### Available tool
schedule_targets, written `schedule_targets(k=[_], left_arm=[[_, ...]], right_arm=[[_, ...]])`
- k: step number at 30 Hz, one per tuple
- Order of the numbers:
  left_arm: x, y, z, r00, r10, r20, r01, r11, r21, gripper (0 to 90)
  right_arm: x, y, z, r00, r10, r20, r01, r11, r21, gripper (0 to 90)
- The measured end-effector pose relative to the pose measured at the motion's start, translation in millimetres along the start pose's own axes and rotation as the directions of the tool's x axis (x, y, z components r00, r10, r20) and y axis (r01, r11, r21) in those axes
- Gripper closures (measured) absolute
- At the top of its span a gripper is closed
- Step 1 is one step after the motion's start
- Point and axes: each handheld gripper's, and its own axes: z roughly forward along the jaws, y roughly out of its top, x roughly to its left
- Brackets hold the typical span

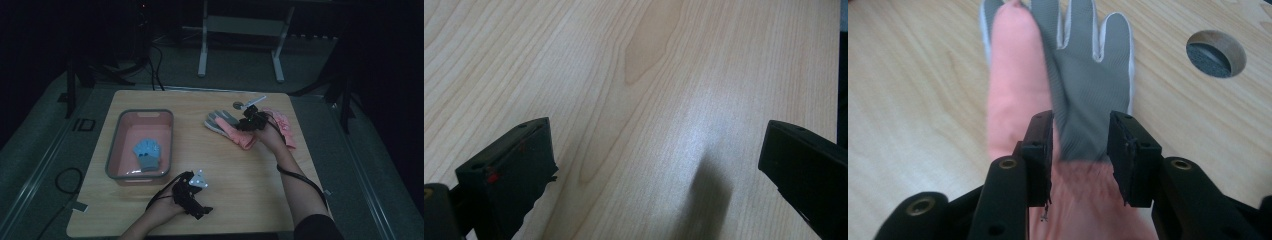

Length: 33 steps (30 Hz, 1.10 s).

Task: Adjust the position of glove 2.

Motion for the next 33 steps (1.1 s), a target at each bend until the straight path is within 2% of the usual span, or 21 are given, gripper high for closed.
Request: schedule_targets(k=[2, 4, 5, 7, 8, 10, 12, 14, 15, 16, 18, 19, 21, 23, 24, 27, 28, 29, 30, 31, 33], left_arm=[[-0.4, -0.9, 0.5, 1.0000, 0.004, 0.004, -0.004, 1.0000, 0.000, 1.8], [-0.2, -1.6, 1.2, 1.0000, 0.006, 0.004, -0.006, 1.0000, 0.004, 1.8], [0.1, -2.0, 1.4, 1.0000, 0.005, 0.006, -0.005, 1.0000, 0.004, 1.8], [0.8, -2.6, 1.4, 1.0000, 0.004, 0.003, -0.004, 1.0000, 0.000, 1.8], [0.7, -3.0, 1.3, 1.0000, 0.004, 0.002, -0.004, 1.0000, -0.002, 1.8], [0.2, -3.6, 0.7, 1.0000, 0.003, 0.001, -0.003, 1.0000, -0.005, 1.8], [-0.1, -4.3, 0.2, 1.0000, 0.002, -0.002, -0.002, 1.0000, -0.008, 1.8], [0.2, -4.6, 0.0, 1.0000, 0.006, -0.007, -0.006, 1.0000, -0.006, 1.8], [0.3, -4.8, -0.5, 0.9999, 0.006, -0.012, -0.006, 0.9999, -0.008, 1.8], [0.1, -4.8, -1.3, 0.9999, 0.009, -0.014, -0.009, 0.9999, -0.008, 1.8], [-0.7, -4.5, -2.5, 0.9998, 0.008, -0.016, -0.008, 0.9998, -0.018, 1.8], [-0.8, -4.2, -2.9, 0.9998, 0.008, -0.016, -0.009, 0.9997, -0.021, 1.8], [-1.7, -3.3, -3.4, 0.9998, 0.010, -0.019, -0.011, 0.9996, -0.025, 1.8], [-1.9, -2.8, -3.2, 0.9997, 0.014, -0.018, -0.015, 0.9996, -0.025, 1.8], [-2.2, -2.8, -2.9, 0.9997, 0.015, -0.018, -0.015, 0.9995, -0.026, 1.8], [-2.8, -3.1, -1.8, 0.9996, 0.021, -0.021, -0.022, 0.9996, -0.019, 1.8], [-3.1, -3.0, -1.5, 0.9994, 0.024, -0.026, -0.025, 0.9996, -0.015, 1.8], [-3.3, -3.0, -1.3, 0.9992, 0.027, -0.030, -0.028, 0.9995, -0.015, 1.8], [-3.5, -3.0, -1.2, 0.9992, 0.027, -0.029, -0.027, 0.9995, -0.015, 1.8], [-3.4, -3.0, -1.4, 0.9991, 0.032, -0.028, -0.033, 0.9994, -0.011, 1.8], [-3.6, -3.2, -1.7, 0.9990, 0.034, -0.029, -0.035, 0.9993, -0.015, 1.8]], right_arm=[[-2.8, 3.3, 6.8, 0.9997, -0.006, -0.023, 0.007, 1.000, 0.013, 62.0], [-3.1, 5.0, 13.5, 0.9993, -0.038, -0.003, 0.039, 0.998, 0.043, 62.3], [-3.8, 4.9, 16.7, 0.9992, -0.040, -0.009, 0.040, 0.998, 0.053, 62.6], [-4.7, 3.3, 22.5, 0.9992, -0.041, -0.006, 0.041, 0.997, 0.072, 66.3], [-4.5, 1.7, 24.7, 0.9995, -0.029, -0.013, 0.030, 0.997, 0.071, 68.2], [-1.8, -2.0, 28.0, 0.9992, -0.040, 0.000, 0.040, 0.997, 0.068, 74.4], [-0.3, -2.6, 27.0, 0.9999, -0.011, 0.007, 0.010, 0.998, 0.063, 83.7], [0.5, -2.4, 25.7, 1.0000, 0.003, 0.009, -0.004, 0.998, 0.059, 86.3], [1.2, -2.0, 23.4, 0.9993, 0.036, 0.007, -0.036, 0.998, 0.047, 87.9], [4.6, -1.1, 16.8, 0.9962, 0.087, -0.001, -0.087, 0.996, 0.019, 88.8], [9.9, -1.7, 8.4, 0.9909, 0.135, 0.002, -0.135, 0.991, -0.004, 89.0], [14.2, -2.7, 1.4, 0.9841, 0.177, 0.006, -0.177, 0.984, -0.025, 89.1], [23.4, -3.7, -10.3, 0.9785, 0.205, 0.027, -0.203, 0.978, -0.044, 89.1], [34.1, -5.0, -24.3, 0.9692, 0.244, 0.033, -0.242, 0.968, -0.063, 89.0], [40.1, -6.8, -33.3, 0.9608, 0.276, 0.025, -0.273, 0.958, -0.089, 89.0], [49.9, -8.5, -44.4, 0.9537, 0.299, 0.029, -0.295, 0.950, -0.105, 89.0], [61.8, -10.7, -57.0, 0.9455, 0.319, 0.065, -0.310, 0.943, -0.125, 89.0], [66.0, -12.0, -61.3, 0.9404, 0.331, 0.077, -0.320, 0.939, -0.130, 88.9], [69.5, -13.9, -64.9, 0.9364, 0.340, 0.086, -0.328, 0.935, -0.134, 89.0], [72.0, -17.1, -67.9, 0.9272, 0.365, 0.083, -0.351, 0.925, -0.147, 89.0], [78.6, -23.1, -70.0, 0.9181, 0.387, 0.085, -0.372, 0.916, -0.147, 89.0]])
